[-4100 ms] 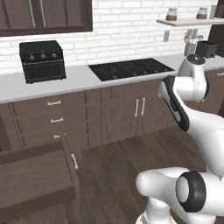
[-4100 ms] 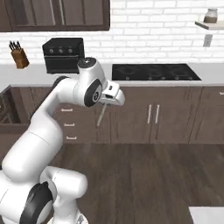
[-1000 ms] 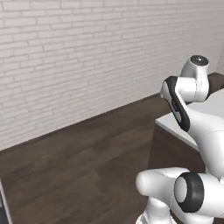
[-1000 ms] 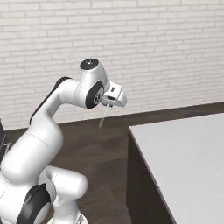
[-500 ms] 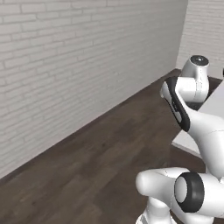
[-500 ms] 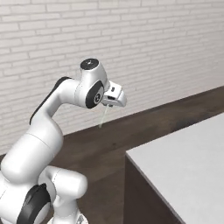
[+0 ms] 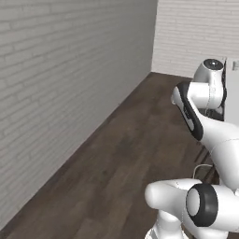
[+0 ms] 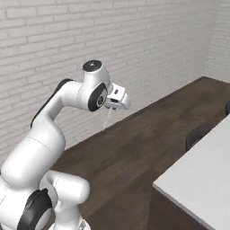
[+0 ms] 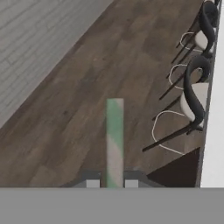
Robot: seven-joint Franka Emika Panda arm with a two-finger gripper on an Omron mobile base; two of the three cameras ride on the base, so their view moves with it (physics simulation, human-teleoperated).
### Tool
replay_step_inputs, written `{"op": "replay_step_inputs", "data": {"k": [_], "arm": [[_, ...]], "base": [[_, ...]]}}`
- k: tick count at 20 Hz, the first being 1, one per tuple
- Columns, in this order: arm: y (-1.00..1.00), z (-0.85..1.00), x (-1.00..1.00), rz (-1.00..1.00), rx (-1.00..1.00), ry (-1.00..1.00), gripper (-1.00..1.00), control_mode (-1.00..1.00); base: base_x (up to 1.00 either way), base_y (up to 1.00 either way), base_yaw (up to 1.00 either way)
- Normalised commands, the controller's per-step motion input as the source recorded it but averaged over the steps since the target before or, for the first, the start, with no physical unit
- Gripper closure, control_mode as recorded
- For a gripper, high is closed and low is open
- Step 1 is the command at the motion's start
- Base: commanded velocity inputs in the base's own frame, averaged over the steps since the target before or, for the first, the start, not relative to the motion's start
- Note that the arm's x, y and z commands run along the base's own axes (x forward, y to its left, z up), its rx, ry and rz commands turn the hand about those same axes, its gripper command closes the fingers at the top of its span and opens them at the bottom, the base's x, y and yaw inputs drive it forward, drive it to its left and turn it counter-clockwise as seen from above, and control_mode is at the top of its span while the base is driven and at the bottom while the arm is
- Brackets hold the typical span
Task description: Take a straw from the drawer in front and place it inside the glass cup on the dining counter.
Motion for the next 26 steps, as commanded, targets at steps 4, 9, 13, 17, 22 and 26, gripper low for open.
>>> {"op": "replay_step_inputs", "data": {"k": [4, 9, 13, 17, 22, 26], "arm": [[0.00, 0.00, 0.00, 0.00, 0.00, 0.00, 1.00, 1.00], [0.00, 0.00, 0.00, 0.00, 0.00, 0.00, 1.00, 1.00], [0.00, 0.00, 0.00, 0.00, 0.00, 0.00, 1.00, 1.00], [0.00, 0.00, 0.00, 0.00, 0.00, 0.00, 1.00, 1.00], [0.00, 0.00, 0.00, 0.00, 0.00, 0.00, 1.00, 1.00], [0.00, 0.00, 0.00, 0.00, 0.00, 0.00, 1.00, 1.00]], "base": [[0.74, 0.84, -0.47], [0.91, 0.71, -0.47], [1.00, 0.58, -0.46], [1.00, 0.52, -0.45], [1.00, 0.45, -0.43], [1.00, 0.47, -0.43]]}}
